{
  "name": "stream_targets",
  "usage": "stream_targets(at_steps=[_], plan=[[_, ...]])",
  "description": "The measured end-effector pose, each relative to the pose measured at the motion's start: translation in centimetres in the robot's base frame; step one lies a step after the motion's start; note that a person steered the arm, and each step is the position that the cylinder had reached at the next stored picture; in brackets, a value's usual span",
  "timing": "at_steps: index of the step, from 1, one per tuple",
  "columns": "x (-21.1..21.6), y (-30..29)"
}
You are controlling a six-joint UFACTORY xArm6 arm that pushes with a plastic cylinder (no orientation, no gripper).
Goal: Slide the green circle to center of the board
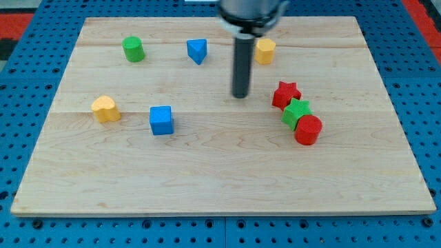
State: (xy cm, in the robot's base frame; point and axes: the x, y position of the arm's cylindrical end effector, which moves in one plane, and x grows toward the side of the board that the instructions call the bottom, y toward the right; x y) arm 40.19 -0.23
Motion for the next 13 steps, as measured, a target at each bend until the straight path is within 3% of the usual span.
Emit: stream_targets(at_steps=[2, 4, 5, 9, 13], plan=[[-3.2, -13.9], [-11.0, -23.9], [-12.8, -22.3], [-12.8, -13.0], [-3.1, -6.2]])
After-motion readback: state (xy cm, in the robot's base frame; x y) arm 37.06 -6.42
